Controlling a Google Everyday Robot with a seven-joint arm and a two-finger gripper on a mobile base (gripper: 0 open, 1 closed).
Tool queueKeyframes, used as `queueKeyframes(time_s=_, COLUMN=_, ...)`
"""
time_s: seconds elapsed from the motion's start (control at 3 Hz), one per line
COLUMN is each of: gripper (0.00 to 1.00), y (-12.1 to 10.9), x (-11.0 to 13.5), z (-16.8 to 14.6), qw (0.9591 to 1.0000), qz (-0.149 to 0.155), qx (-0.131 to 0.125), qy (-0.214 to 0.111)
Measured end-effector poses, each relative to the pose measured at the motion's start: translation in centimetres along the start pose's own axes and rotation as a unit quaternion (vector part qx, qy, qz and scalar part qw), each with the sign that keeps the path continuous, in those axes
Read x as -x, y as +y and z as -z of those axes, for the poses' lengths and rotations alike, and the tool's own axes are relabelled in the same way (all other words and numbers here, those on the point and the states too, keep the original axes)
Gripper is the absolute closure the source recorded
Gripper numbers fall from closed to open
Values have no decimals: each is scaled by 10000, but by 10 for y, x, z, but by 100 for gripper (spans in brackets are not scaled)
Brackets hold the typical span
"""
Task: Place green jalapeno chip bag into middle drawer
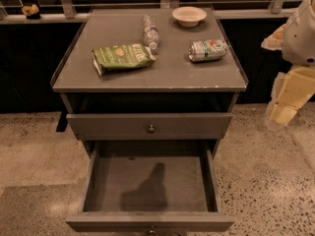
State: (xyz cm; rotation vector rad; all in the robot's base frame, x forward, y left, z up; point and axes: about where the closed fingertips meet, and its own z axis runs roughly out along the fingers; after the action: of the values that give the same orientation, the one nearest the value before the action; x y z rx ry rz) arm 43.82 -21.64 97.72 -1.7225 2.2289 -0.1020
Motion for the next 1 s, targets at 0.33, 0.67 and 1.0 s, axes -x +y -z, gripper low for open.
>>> queueKeyframes(time_s=0.33, gripper=0, y=0, x=0, z=0, qw=10000, qz=2, qx=-1, qy=0)
queueKeyframes(time_s=0.67, gripper=0, y=-8, x=23, z=0, qw=9992, qz=324, qx=-236, qy=21)
queueKeyframes(time_s=1.0, gripper=0, y=-12, x=71, z=-5, qw=9933, qz=1051, qx=-482, qy=-32)
